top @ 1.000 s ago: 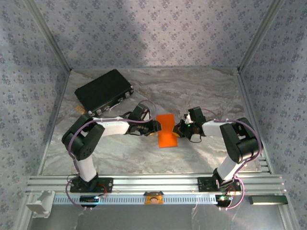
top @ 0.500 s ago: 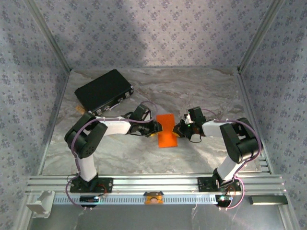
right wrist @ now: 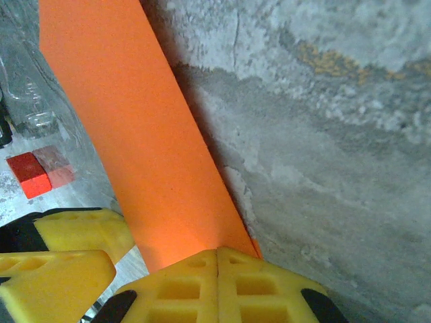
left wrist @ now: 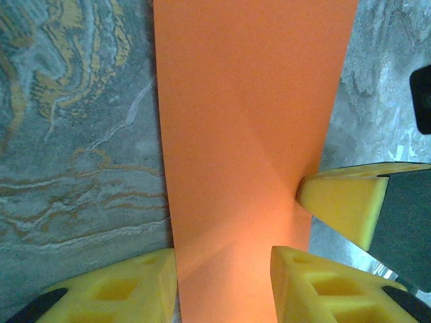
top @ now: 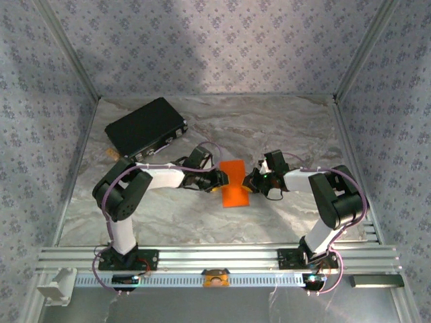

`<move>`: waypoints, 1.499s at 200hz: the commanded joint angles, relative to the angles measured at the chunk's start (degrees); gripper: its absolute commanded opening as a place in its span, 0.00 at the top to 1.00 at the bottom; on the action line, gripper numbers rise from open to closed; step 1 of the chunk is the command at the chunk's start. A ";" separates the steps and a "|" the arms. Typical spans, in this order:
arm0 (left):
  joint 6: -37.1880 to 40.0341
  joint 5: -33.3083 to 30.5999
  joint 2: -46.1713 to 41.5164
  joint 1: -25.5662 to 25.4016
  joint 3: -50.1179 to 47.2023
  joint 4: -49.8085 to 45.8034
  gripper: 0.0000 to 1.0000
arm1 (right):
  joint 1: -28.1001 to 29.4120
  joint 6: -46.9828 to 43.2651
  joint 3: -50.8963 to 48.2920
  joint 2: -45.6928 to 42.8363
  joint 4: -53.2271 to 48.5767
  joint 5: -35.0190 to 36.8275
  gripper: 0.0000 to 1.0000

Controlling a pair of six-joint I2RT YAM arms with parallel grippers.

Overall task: Fold a paper plane with a square sheet of paper (pick it up from the middle)
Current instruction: Third fold the triangle at the center of the table.

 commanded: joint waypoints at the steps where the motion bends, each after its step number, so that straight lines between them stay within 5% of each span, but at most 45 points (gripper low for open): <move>1: -0.74 1.21 -0.69 -0.54 0.22 2.92 0.60 | 0.46 0.24 -1.58 1.43 -4.42 3.13 0.92; 81: -3.12 -0.38 -2.46 0.11 -2.61 6.32 0.62 | 0.22 0.08 -1.80 0.87 -4.34 2.78 0.92; 178: -3.14 0.13 -3.01 0.34 -2.67 6.49 0.92 | 0.20 0.70 -4.93 -5.03 4.53 0.33 0.82; 210: -3.12 0.58 -3.96 0.78 -3.13 6.46 0.96 | 0.26 -0.99 -5.04 -8.09 4.19 0.93 0.72; 226: -2.86 1.35 -4.74 1.34 -3.55 6.19 0.96 | 0.71 -2.73 -4.55 -10.41 2.54 2.30 0.50; 266: -0.23 3.35 -6.46 3.45 -3.57 1.56 0.96 | 5.47 -10.04 -0.60 -14.27 -4.36 7.91 0.46; 300: 0.53 4.27 -7.40 4.95 -3.53 -0.56 0.96 | 14.05 -21.83 -1.07 -16.97 -0.55 15.33 0.48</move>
